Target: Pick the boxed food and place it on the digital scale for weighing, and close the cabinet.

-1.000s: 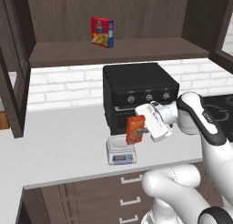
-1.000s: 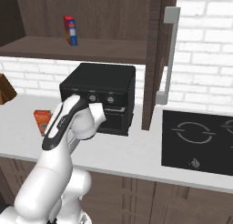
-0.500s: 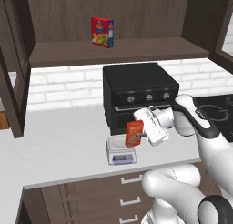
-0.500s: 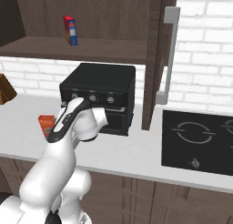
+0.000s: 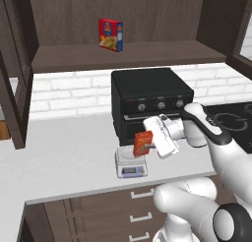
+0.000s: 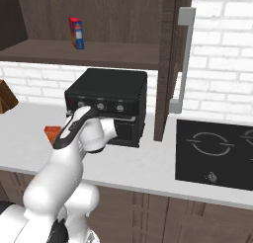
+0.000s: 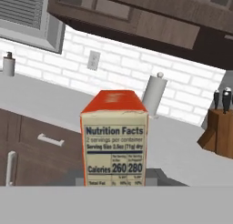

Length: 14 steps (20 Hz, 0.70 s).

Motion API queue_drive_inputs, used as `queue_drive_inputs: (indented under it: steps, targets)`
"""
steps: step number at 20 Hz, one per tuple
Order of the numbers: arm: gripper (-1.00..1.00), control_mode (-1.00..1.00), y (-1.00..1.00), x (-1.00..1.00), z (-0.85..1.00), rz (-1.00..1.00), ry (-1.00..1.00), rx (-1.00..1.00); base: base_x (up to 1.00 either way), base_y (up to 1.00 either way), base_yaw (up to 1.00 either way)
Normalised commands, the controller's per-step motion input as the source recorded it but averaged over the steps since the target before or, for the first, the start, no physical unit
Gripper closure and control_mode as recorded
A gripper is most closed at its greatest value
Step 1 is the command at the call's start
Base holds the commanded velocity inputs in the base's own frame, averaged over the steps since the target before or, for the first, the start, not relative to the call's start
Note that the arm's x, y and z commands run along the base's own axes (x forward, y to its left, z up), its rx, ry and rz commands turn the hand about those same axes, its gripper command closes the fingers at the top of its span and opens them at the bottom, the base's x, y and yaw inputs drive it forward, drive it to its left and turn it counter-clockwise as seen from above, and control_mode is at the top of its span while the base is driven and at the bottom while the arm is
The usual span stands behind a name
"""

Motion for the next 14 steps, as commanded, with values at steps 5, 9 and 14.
queue_drive_inputs:
  steps: [5, 9, 14]
  targets:
    - [1.0, -1.0, 0.0, 0.22, -0.13, 0.0, 0.0, 0.0, 0.0, 0.0, 0.0]
    - [1.0, -1.0, 0.0, 0.08, -0.19, 0.0, 0.01, 0.0, 0.0, 0.0, 0.0]
    - [1.0, -1.0, 0.0, 0.0, -0.22, 0.0, 0.03, 0.0, 0.0, 0.0, 0.0]
